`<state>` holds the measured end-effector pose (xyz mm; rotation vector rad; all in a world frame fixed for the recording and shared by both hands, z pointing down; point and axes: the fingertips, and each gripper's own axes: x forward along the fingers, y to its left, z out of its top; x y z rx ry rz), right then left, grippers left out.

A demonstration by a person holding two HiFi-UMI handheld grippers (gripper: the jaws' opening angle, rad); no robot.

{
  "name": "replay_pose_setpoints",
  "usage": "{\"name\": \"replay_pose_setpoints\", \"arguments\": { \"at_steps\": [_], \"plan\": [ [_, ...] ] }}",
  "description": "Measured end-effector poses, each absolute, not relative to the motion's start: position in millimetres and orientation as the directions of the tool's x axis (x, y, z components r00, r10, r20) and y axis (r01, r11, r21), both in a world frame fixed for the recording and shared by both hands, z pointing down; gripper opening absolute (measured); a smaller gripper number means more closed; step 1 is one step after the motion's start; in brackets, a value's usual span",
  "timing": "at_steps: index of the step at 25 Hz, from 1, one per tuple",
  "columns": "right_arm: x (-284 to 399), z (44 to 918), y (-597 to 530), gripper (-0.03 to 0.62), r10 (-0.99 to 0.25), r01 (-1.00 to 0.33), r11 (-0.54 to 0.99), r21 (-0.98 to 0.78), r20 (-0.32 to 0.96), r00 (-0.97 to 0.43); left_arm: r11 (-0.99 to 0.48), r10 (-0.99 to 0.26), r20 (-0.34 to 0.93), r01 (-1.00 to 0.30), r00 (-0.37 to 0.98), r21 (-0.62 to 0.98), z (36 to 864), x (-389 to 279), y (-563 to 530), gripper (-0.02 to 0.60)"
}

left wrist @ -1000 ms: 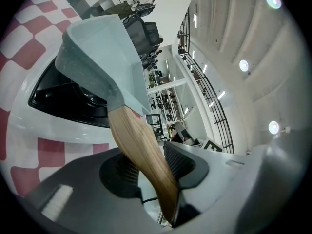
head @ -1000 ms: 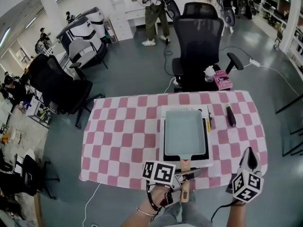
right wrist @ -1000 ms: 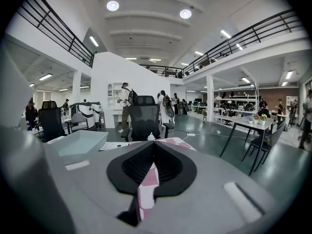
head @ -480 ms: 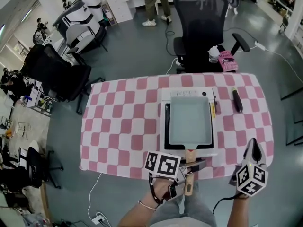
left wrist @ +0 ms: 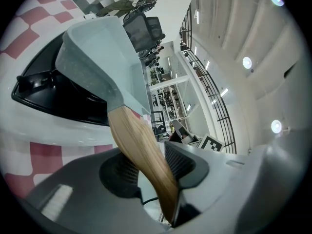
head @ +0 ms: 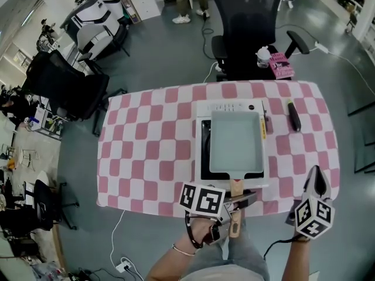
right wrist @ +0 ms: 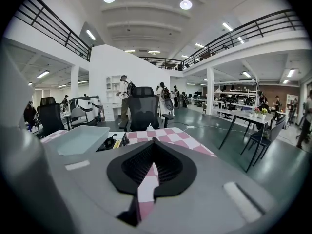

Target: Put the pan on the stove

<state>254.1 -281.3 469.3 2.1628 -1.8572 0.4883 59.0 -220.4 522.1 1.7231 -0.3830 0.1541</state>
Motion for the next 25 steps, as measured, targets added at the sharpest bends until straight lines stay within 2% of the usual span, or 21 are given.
{"name": "replay_pose_setpoints", "arguments": {
  "at_steps": [25],
  "plan": [
    [252.6,487.4,-287.7,0.009,-0.892,-0.988,-0.146,-0.043,0.438,0.113,-0.154,-0.204,0.321,-0.354,0.925,0.923,529.5,57.7,-226.1,0.144]
  ]
}}
